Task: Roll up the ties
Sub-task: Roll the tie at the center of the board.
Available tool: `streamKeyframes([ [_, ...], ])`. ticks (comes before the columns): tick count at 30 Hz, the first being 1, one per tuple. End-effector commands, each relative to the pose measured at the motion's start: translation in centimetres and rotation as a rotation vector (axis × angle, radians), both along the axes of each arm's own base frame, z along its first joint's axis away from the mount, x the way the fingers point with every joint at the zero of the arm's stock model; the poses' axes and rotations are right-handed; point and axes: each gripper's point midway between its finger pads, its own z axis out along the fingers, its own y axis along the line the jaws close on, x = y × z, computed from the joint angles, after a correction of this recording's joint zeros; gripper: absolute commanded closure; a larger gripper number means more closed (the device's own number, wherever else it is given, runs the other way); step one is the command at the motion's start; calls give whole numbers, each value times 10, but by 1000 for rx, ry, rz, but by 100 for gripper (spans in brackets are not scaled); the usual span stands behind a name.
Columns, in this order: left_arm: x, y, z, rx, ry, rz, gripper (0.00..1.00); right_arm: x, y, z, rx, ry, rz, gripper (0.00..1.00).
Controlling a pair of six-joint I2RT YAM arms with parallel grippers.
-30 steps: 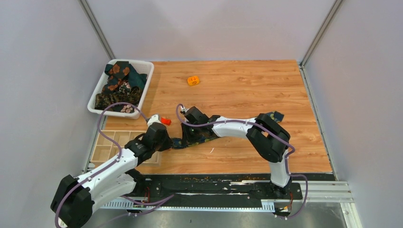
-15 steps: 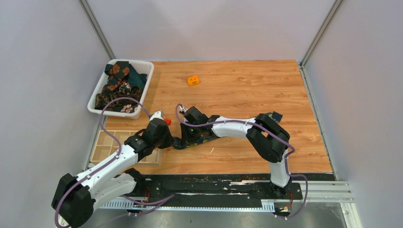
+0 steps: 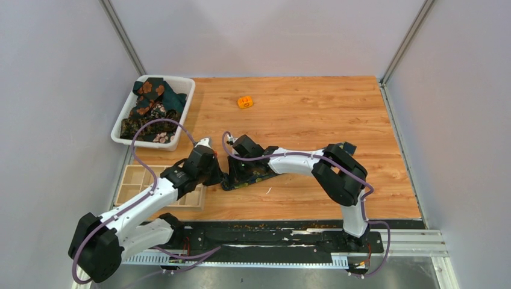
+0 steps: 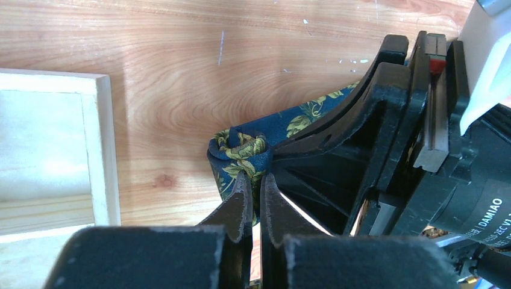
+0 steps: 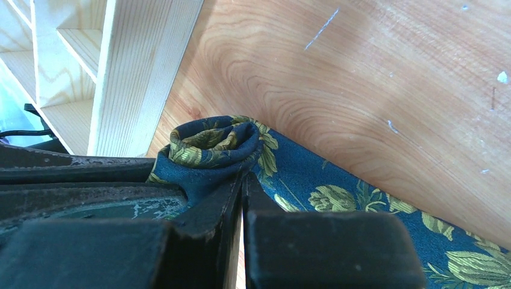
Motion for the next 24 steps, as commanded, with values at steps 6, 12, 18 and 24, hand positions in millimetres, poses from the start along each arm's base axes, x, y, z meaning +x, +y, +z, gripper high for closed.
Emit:
streamKeyframes([
  [6, 13, -25, 19, -57, -36, -73, 100, -1, 14, 17, 88, -25, 10, 95],
  [12, 18, -33, 10, -44, -19, -92, 100, 1, 4, 11, 70, -27, 3, 95],
  [18, 21, -39, 2, -33, -1, -102, 100, 2, -5, 7, 52, -35, -3, 96],
  [24, 23, -42, -8, -13, 19, -103, 100, 8, -14, 14, 40, -59, -8, 96],
])
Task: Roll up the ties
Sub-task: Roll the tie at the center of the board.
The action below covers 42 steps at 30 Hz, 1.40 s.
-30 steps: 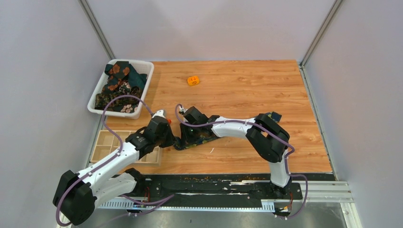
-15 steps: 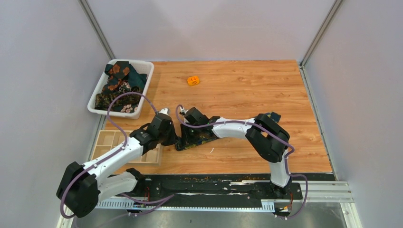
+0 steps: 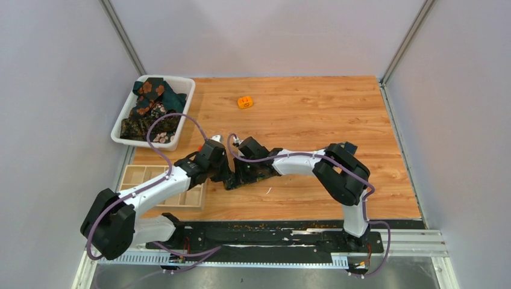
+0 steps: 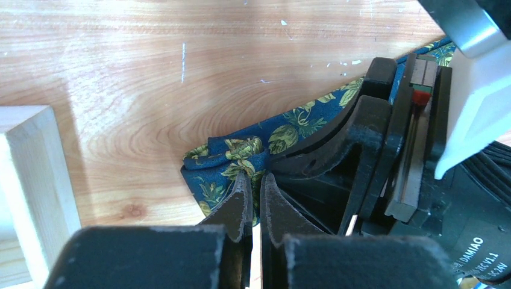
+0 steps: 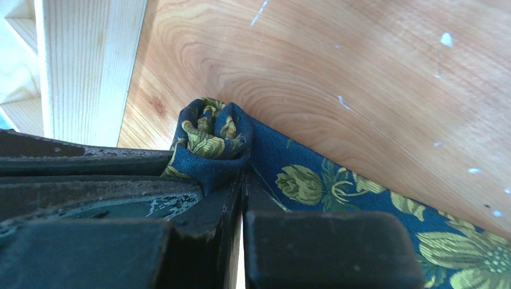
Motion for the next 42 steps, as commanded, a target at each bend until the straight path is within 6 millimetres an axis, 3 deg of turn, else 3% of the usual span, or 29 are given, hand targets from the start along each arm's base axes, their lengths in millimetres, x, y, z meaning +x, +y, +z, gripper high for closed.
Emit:
streamKeyframes([
  [1, 11, -17, 7, -30, -39, -35, 100, 9, 1, 33, 57, -76, 8, 96],
  [15, 12, -25, -8, -10, -29, -34, 100, 22, -32, 60, 27, -153, -16, 90],
  [23, 12, -30, -9, -15, -31, -41, 95, 25, -35, 69, 49, -164, -23, 81],
  [42, 14, -30, 7, -30, -74, -18, 41, 23, -27, 68, 86, -134, -18, 71],
])
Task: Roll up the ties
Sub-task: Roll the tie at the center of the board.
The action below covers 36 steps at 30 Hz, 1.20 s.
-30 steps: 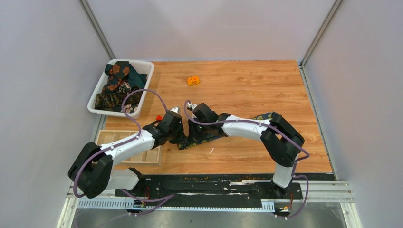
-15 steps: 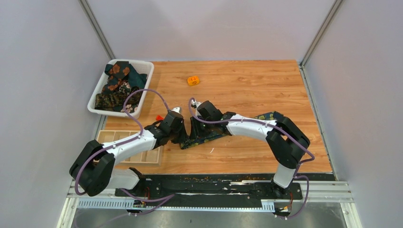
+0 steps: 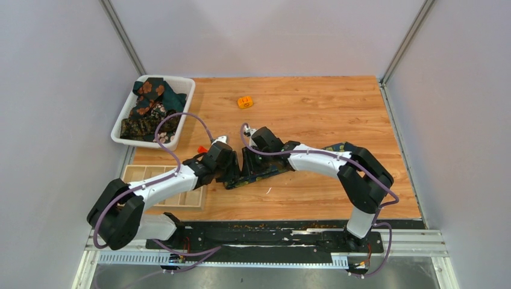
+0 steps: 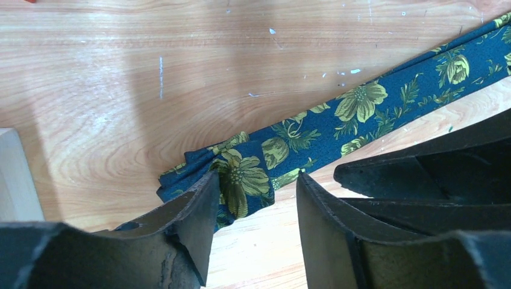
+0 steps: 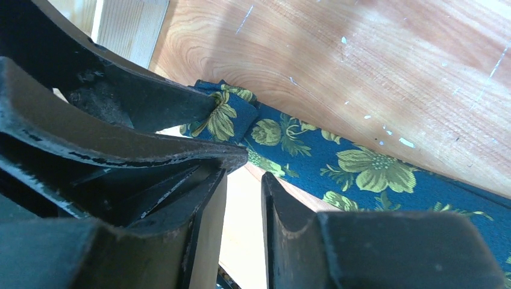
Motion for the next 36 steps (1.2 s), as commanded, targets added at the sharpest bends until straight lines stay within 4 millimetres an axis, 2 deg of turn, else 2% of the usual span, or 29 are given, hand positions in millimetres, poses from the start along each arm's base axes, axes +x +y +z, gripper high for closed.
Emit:
streamKeyframes([
  [1, 7, -11, 24, -58, -61, 1, 41, 2, 13, 21, 76, -34, 14, 70],
  [8, 7, -9, 29, -72, -82, 8, 42, 2, 14, 22, 85, -26, 12, 69],
  [16, 5, -7, 32, -86, -100, 11, 51, 2, 17, 24, 102, -14, 17, 67],
  [22, 4, -8, 33, -101, -111, 7, 53, 0, 19, 24, 114, -4, 28, 64],
  [28, 4, -9, 33, -110, -118, 3, 80, -3, 24, 23, 132, 11, 54, 60],
  [31, 3, -9, 32, -116, -118, 2, 84, -4, 25, 20, 130, 22, 61, 58],
  [34, 3, -9, 32, -119, -120, 4, 100, -4, 26, 17, 124, 26, 64, 57],
  [36, 3, -9, 31, -121, -120, 4, 100, -4, 27, 14, 119, 36, 67, 57],
])
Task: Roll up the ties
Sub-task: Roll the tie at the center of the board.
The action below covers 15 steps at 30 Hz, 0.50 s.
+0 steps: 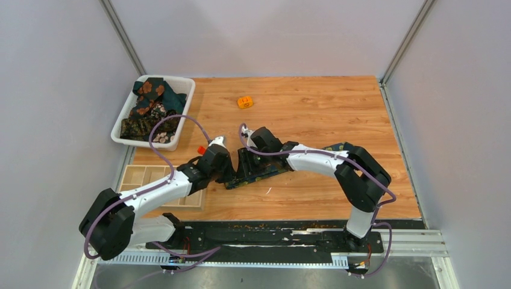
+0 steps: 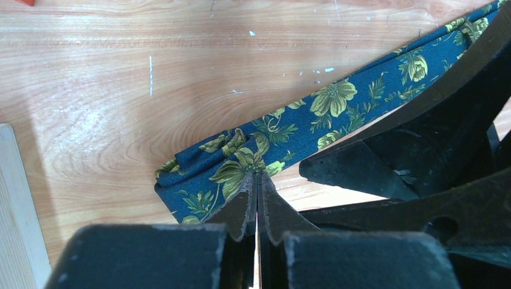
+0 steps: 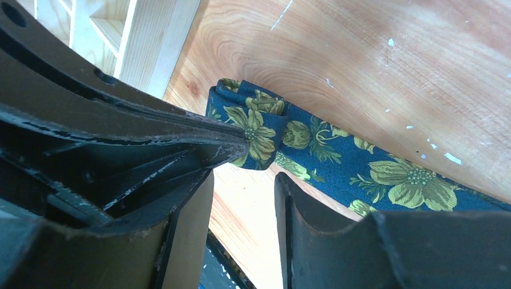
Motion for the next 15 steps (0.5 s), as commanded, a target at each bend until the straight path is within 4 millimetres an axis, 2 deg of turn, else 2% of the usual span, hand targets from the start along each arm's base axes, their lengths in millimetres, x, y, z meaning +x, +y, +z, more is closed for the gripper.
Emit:
streamKeyframes([
  [1, 6, -9, 14, -60, -55, -3, 100, 4, 15, 7, 48, -6, 21, 57],
  [11, 3, -10, 14, -108, -84, -1, 100, 4, 23, -1, 61, 22, 39, 60],
  [15, 4, -13, 16, -123, -90, -9, 100, 4, 26, -4, 65, 32, 42, 66],
])
